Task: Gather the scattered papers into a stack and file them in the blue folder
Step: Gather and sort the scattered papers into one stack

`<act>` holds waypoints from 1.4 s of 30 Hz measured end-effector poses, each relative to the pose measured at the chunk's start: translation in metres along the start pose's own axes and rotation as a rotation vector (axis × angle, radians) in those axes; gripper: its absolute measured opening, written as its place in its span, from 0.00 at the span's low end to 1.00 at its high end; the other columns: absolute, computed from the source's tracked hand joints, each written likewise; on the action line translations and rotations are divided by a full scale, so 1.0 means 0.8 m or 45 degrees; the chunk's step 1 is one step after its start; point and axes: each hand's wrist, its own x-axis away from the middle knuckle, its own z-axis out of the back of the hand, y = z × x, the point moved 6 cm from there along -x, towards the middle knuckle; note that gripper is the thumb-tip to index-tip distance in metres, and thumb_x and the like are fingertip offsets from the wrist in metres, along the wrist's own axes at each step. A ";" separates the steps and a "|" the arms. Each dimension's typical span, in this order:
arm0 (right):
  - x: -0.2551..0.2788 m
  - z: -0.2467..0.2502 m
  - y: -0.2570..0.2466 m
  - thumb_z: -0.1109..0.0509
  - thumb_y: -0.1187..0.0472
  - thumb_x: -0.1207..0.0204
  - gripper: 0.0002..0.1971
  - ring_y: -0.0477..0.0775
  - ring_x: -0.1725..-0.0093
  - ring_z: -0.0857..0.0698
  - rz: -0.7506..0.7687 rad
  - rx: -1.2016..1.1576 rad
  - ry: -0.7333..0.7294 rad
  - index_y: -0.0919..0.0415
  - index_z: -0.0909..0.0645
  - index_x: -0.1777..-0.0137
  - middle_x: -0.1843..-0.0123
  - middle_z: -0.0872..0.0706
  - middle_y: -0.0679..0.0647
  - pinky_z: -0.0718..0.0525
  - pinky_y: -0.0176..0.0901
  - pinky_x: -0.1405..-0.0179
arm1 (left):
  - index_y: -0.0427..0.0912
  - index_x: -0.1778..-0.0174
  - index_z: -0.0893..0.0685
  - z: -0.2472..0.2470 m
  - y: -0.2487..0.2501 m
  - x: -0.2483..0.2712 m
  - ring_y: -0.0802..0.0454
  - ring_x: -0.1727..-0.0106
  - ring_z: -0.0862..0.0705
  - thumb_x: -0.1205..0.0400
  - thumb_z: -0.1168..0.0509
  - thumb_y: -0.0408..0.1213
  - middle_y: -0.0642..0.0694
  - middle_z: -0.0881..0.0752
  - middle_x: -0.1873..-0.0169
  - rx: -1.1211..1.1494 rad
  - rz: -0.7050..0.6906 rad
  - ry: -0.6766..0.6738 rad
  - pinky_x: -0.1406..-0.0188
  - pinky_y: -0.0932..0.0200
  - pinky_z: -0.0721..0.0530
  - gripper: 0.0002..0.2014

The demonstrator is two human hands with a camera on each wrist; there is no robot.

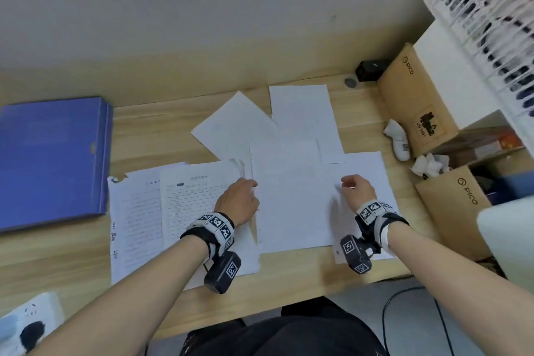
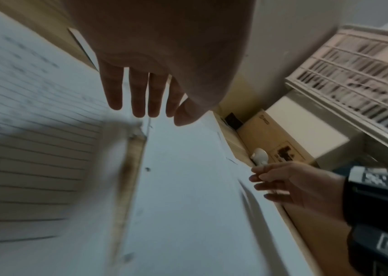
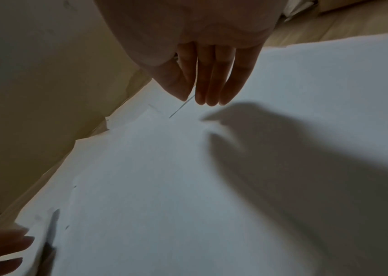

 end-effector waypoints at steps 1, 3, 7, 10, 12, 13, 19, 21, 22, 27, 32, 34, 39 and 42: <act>-0.017 0.006 0.001 0.32 0.64 0.22 0.14 0.62 0.36 0.16 0.001 0.004 -0.013 0.62 0.18 0.36 0.38 0.13 0.60 0.21 0.50 0.34 | 0.44 0.24 0.28 -0.003 0.010 -0.011 0.44 0.28 0.24 0.17 0.43 0.38 0.46 0.26 0.25 0.028 0.037 0.003 0.33 0.48 0.23 0.24; -0.054 0.018 0.000 0.33 0.63 0.21 0.15 0.61 0.35 0.17 -0.010 0.045 -0.038 0.60 0.19 0.35 0.36 0.13 0.58 0.23 0.45 0.37 | 0.44 0.23 0.29 -0.010 0.028 -0.036 0.44 0.27 0.25 0.17 0.41 0.38 0.45 0.27 0.25 0.051 0.086 0.034 0.32 0.48 0.24 0.24; -0.108 0.026 -0.020 0.37 0.66 0.22 0.16 0.60 0.35 0.18 -0.008 0.101 -0.061 0.58 0.20 0.35 0.35 0.15 0.56 0.25 0.42 0.39 | 0.42 0.23 0.28 -0.011 0.043 -0.077 0.44 0.25 0.27 0.17 0.40 0.38 0.44 0.28 0.24 0.041 0.148 0.086 0.29 0.46 0.25 0.24; -0.135 0.022 -0.042 0.39 0.67 0.25 0.16 0.59 0.38 0.17 0.024 0.062 -0.027 0.59 0.19 0.38 0.37 0.17 0.56 0.23 0.43 0.41 | 0.43 0.24 0.28 -0.012 0.046 -0.096 0.44 0.25 0.27 0.17 0.40 0.39 0.44 0.29 0.24 0.030 0.228 0.023 0.28 0.44 0.25 0.24; -0.146 0.019 -0.060 0.36 0.64 0.28 0.17 0.60 0.38 0.18 0.054 0.036 0.040 0.60 0.21 0.38 0.37 0.19 0.56 0.22 0.45 0.42 | 0.43 0.24 0.28 -0.011 0.047 -0.104 0.43 0.25 0.27 0.17 0.41 0.39 0.44 0.29 0.24 -0.014 0.245 -0.007 0.29 0.46 0.25 0.23; -0.150 0.015 -0.068 0.35 0.62 0.29 0.19 0.59 0.38 0.19 0.059 0.014 0.070 0.60 0.23 0.37 0.37 0.20 0.56 0.22 0.46 0.43 | 0.43 0.24 0.28 -0.010 0.046 -0.108 0.43 0.26 0.26 0.17 0.41 0.39 0.44 0.28 0.25 -0.041 0.252 -0.006 0.30 0.46 0.24 0.23; -0.159 -0.003 -0.086 0.29 0.52 0.37 0.31 0.59 0.36 0.24 0.051 0.109 0.101 0.59 0.28 0.33 0.36 0.23 0.55 0.19 0.53 0.42 | 0.43 0.29 0.27 0.001 0.056 -0.124 0.41 0.38 0.21 0.18 0.43 0.39 0.43 0.25 0.34 -0.228 0.257 0.047 0.51 0.51 0.23 0.20; -0.167 -0.006 -0.082 0.27 0.49 0.39 0.30 0.55 0.44 0.20 0.012 0.079 0.052 0.56 0.26 0.37 0.41 0.19 0.54 0.17 0.51 0.48 | 0.44 0.29 0.28 0.010 0.058 -0.138 0.42 0.38 0.22 0.19 0.40 0.40 0.43 0.26 0.34 -0.288 0.201 0.113 0.55 0.52 0.25 0.20; -0.170 -0.006 -0.079 0.26 0.48 0.39 0.28 0.52 0.50 0.19 -0.010 0.073 0.034 0.54 0.25 0.39 0.43 0.18 0.54 0.18 0.48 0.52 | 0.44 0.28 0.30 0.013 0.059 -0.147 0.42 0.35 0.24 0.19 0.38 0.41 0.44 0.28 0.31 -0.309 0.167 0.138 0.54 0.52 0.24 0.23; -0.184 -0.005 -0.080 0.19 0.51 0.37 0.21 0.58 0.32 0.28 -0.012 0.216 0.021 0.56 0.19 0.47 0.39 0.20 0.57 0.28 0.43 0.51 | 0.44 0.24 0.36 0.023 0.057 -0.194 0.42 0.33 0.29 0.29 0.25 0.50 0.43 0.31 0.31 -0.453 0.126 0.039 0.43 0.48 0.22 0.41; -0.185 -0.006 -0.088 0.17 0.57 0.38 0.38 0.64 0.27 0.34 0.021 0.258 0.064 0.62 0.30 0.29 0.29 0.33 0.60 0.26 0.50 0.34 | 0.45 0.27 0.31 0.031 0.050 -0.223 0.44 0.33 0.29 0.33 0.22 0.54 0.46 0.23 0.35 -0.452 0.169 0.041 0.43 0.51 0.24 0.41; -0.190 -0.008 -0.089 0.17 0.57 0.38 0.38 0.63 0.28 0.33 0.030 0.260 0.033 0.60 0.29 0.29 0.30 0.31 0.60 0.25 0.51 0.35 | 0.47 0.31 0.25 0.031 0.048 -0.230 0.45 0.34 0.26 0.30 0.23 0.54 0.46 0.20 0.37 -0.454 0.162 -0.010 0.41 0.51 0.25 0.33; -0.193 -0.006 -0.091 0.18 0.55 0.37 0.19 0.61 0.36 0.28 0.017 0.315 -0.029 0.58 0.18 0.48 0.43 0.21 0.57 0.22 0.49 0.48 | 0.43 0.47 0.15 0.066 0.035 -0.237 0.43 0.43 0.17 0.24 0.29 0.46 0.46 0.15 0.46 -0.027 0.235 0.129 0.49 0.54 0.23 0.13; -0.190 -0.005 -0.092 0.23 0.56 0.35 0.11 0.62 0.46 0.27 -0.001 0.335 -0.082 0.60 0.21 0.67 0.50 0.20 0.60 0.24 0.47 0.59 | 0.42 0.48 0.15 0.115 0.008 -0.243 0.42 0.44 0.17 0.23 0.30 0.45 0.44 0.16 0.46 0.078 0.312 0.342 0.47 0.52 0.20 0.13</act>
